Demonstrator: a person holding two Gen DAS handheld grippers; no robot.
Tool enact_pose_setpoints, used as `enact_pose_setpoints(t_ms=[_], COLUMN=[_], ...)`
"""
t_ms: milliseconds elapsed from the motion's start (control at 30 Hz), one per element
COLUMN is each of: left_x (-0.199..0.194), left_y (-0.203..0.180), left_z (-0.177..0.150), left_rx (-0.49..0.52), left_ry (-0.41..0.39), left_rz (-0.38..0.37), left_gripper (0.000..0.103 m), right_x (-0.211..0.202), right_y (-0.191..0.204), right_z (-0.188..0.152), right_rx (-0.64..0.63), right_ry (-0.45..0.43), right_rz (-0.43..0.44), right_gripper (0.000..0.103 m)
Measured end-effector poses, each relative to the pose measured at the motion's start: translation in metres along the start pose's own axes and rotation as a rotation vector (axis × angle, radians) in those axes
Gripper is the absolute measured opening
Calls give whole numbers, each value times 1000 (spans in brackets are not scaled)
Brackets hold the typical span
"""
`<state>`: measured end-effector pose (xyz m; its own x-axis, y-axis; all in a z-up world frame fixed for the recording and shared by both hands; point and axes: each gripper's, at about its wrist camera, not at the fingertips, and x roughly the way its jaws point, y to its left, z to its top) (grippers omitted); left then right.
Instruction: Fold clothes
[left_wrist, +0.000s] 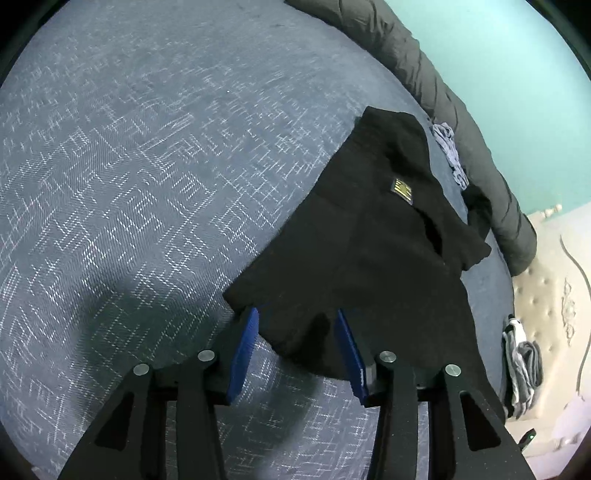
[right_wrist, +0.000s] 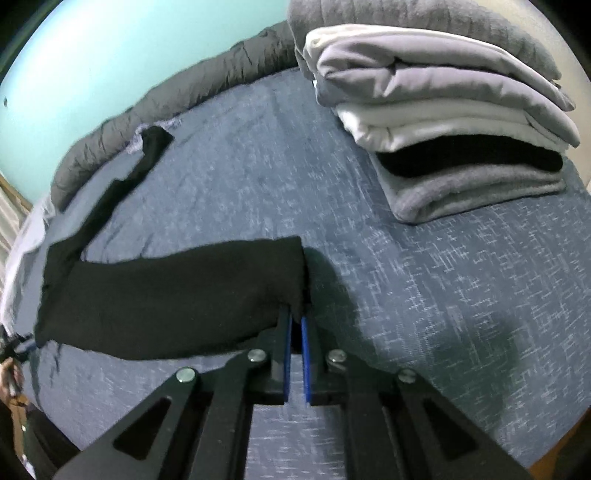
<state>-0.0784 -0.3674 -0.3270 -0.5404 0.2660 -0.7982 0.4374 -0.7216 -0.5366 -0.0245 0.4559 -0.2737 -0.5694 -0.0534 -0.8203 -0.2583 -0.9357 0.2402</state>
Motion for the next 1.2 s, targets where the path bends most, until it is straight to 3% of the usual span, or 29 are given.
enact_pose_setpoints(t_ms=[167, 400, 467, 600, 767, 967, 1033, 1100, 1167, 1200], left_x=[2, -3, -5, -3, 9, 15, 16, 14, 12, 11], left_y=[-2, -2, -5, -12, -15, -11, -12, -10, -8, -9], left_z=[-5, -7, -8, -10, -12, -11, -10, -9, -7, -6], left_rx=[8, 0, 1, 6, -5, -38, -28, -21, -17, -11], left_ry=[33, 30, 23, 28, 36, 9, 0, -9, -12, -12], left_rz=[-1, -9, -18, -27, -13, -11, -1, 16, 6, 4], left_gripper=[52, 58, 60, 63, 65, 65, 56, 31, 29, 26], right_x=[4, -11, -11, -10, 6, 15, 16, 17, 16, 15], right_y=[-8, -14, -11, -5, 12, 10, 9, 9, 10, 11], right_z=[-5, -3, -2, 1, -5, -8, -7, -7, -7, -7], right_rx=[-13, 48, 47, 42, -4, 34, 37, 36, 26, 19], right_ry=[40, 7, 4, 1, 47, 55, 49, 42, 37, 34], right_rz=[10, 47, 66, 102, 92, 77, 76, 75, 71, 66], right_gripper=[4, 6, 9, 39, 40, 40, 40, 39, 37, 26])
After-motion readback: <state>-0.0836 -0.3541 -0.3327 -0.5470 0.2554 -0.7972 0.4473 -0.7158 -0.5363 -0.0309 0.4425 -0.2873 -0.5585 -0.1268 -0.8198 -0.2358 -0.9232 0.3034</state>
